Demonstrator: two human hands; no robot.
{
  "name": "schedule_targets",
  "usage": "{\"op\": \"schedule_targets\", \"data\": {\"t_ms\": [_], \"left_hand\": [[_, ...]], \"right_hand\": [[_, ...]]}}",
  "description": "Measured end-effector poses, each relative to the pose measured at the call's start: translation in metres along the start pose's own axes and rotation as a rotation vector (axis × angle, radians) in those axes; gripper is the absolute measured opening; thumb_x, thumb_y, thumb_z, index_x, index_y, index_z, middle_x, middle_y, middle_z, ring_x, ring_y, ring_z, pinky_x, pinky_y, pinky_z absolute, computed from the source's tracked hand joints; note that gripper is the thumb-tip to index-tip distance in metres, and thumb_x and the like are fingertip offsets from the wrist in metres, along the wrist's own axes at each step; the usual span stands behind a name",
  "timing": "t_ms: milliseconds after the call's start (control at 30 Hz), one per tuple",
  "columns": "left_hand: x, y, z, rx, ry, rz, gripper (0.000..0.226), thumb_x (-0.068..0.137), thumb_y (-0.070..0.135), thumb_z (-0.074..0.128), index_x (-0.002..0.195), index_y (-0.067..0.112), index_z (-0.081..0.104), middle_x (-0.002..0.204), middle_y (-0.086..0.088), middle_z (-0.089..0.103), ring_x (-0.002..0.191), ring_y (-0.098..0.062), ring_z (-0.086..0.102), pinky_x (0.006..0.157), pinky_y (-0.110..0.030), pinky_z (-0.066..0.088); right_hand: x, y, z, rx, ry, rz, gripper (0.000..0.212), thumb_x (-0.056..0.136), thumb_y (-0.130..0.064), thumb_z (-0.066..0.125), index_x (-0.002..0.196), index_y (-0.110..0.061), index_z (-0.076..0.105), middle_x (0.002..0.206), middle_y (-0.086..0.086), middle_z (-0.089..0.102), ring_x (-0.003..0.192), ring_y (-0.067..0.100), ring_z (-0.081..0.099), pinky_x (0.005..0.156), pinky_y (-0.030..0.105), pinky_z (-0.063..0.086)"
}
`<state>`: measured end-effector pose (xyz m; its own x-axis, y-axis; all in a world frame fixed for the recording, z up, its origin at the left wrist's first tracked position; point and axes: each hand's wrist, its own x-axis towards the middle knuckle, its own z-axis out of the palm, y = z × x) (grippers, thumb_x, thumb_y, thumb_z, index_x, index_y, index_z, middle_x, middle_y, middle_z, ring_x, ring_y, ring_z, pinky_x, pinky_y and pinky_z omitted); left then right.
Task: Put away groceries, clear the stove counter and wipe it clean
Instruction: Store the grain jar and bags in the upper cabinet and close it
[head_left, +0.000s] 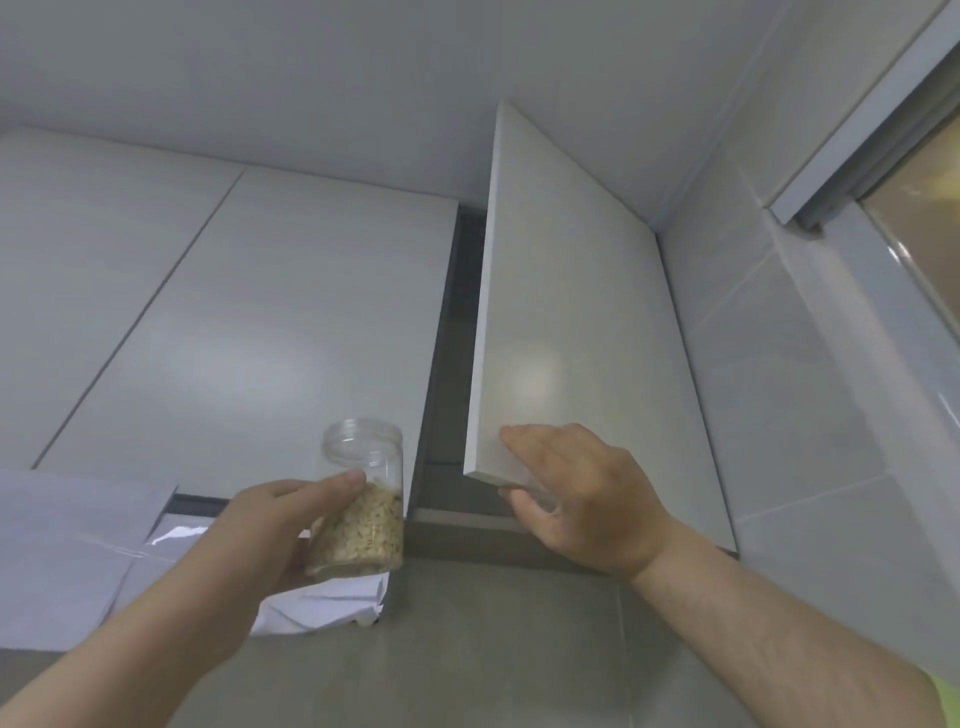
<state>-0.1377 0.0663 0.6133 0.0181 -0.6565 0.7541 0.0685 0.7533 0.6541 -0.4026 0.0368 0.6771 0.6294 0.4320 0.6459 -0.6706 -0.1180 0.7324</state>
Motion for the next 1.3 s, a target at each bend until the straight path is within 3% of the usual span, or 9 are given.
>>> {"op": "schedule_targets", "data": {"t_ms": [100, 200, 467, 600, 667, 733, 933, 1167, 1300], "left_hand": [[-0.003, 0.007, 0.015, 0.002, -0.034, 0.003, 0.103, 0.009, 0.065, 0.082, 0.092, 0.007, 0.071, 0.085, -0.012, 0.075, 0.076, -0.031, 0.072, 0.079, -0.038, 0.053], [-0.003, 0.013, 0.029, -0.012, -0.044, 0.011, 0.079, 0.031, 0.055, 0.078, 0.093, 0.006, 0.071, 0.083, -0.011, 0.075, 0.076, -0.029, 0.072, 0.078, -0.037, 0.053], [0.002, 0.026, 0.072, -0.032, -0.091, 0.004, 0.042, 0.068, 0.036, 0.079, 0.096, 0.005, 0.07, 0.081, -0.01, 0.075, 0.074, -0.026, 0.072, 0.069, -0.033, 0.054], [-0.001, 0.029, 0.093, -0.023, -0.133, -0.021, 0.067, 0.041, 0.051, 0.08, 0.093, 0.01, 0.071, 0.083, -0.008, 0.075, 0.078, -0.027, 0.072, 0.081, -0.039, 0.055], [-0.004, 0.032, 0.103, -0.02, -0.156, -0.016, 0.075, 0.034, 0.058, 0.074, 0.092, 0.011, 0.072, 0.084, -0.008, 0.075, 0.079, -0.027, 0.072, 0.081, -0.039, 0.054], [-0.005, 0.035, 0.112, -0.014, -0.168, -0.008, 0.073, 0.037, 0.058, 0.075, 0.092, 0.011, 0.072, 0.084, -0.008, 0.075, 0.079, -0.027, 0.072, 0.081, -0.04, 0.055], [0.001, 0.045, 0.136, -0.005, -0.173, 0.0, 0.04, 0.071, 0.043, 0.074, 0.094, 0.011, 0.072, 0.085, -0.008, 0.075, 0.084, -0.029, 0.071, 0.088, -0.047, 0.053], [-0.005, 0.048, 0.162, -0.059, -0.225, -0.031, 0.045, 0.071, 0.042, 0.071, 0.1, 0.008, 0.069, 0.088, -0.012, 0.074, 0.084, -0.031, 0.071, 0.08, -0.043, 0.056], [-0.008, 0.044, 0.175, -0.068, -0.246, -0.043, 0.043, 0.074, 0.041, 0.071, 0.101, 0.007, 0.068, 0.087, -0.011, 0.075, 0.083, -0.03, 0.072, 0.078, -0.041, 0.056]], "right_hand": [[0.009, 0.003, -0.029, -0.095, -0.018, -0.031, 0.05, 0.077, -0.017, 0.06, 0.126, -0.018, 0.05, 0.119, 0.011, 0.064, 0.079, 0.025, 0.062, 0.049, 0.03, 0.053], [0.011, 0.009, -0.064, -0.117, 0.01, 0.005, 0.049, 0.076, -0.016, 0.05, 0.125, -0.02, 0.052, 0.122, 0.014, 0.06, 0.08, 0.025, 0.059, 0.051, 0.027, 0.052], [-0.008, 0.026, -0.153, 0.025, 0.088, 0.278, 0.044, 0.081, -0.025, 0.058, 0.123, -0.017, 0.051, 0.127, 0.005, 0.054, 0.111, 0.021, 0.059, 0.09, 0.027, 0.053], [-0.014, 0.033, -0.185, 0.012, 0.185, 0.379, 0.035, 0.082, -0.027, 0.056, 0.115, -0.017, 0.055, 0.114, -0.013, 0.054, 0.101, 0.0, 0.053, 0.085, 0.008, 0.049], [-0.021, 0.039, -0.198, -0.004, 0.229, 0.435, 0.034, 0.081, -0.026, 0.055, 0.113, -0.016, 0.056, 0.11, -0.014, 0.055, 0.1, -0.003, 0.051, 0.082, 0.009, 0.05], [-0.029, 0.047, -0.207, -0.015, 0.281, 0.505, 0.034, 0.081, -0.023, 0.056, 0.112, -0.009, 0.061, 0.107, -0.008, 0.058, 0.1, -0.002, 0.053, 0.077, 0.013, 0.053], [-0.047, 0.062, -0.235, -0.057, 0.323, 0.692, 0.03, 0.078, -0.002, 0.069, 0.108, 0.0, 0.068, 0.094, -0.01, 0.059, 0.088, -0.02, 0.053, 0.07, -0.004, 0.039], [-0.067, 0.076, -0.257, -0.141, 0.287, 0.755, 0.037, 0.081, 0.005, 0.069, 0.116, -0.002, 0.064, 0.105, -0.002, 0.056, 0.084, 0.014, 0.06, 0.072, 0.004, 0.046], [-0.074, 0.081, -0.264, -0.225, 0.267, 0.756, 0.037, 0.081, 0.007, 0.068, 0.117, 0.002, 0.063, 0.108, 0.003, 0.058, 0.079, 0.019, 0.058, 0.075, 0.002, 0.038]]}}
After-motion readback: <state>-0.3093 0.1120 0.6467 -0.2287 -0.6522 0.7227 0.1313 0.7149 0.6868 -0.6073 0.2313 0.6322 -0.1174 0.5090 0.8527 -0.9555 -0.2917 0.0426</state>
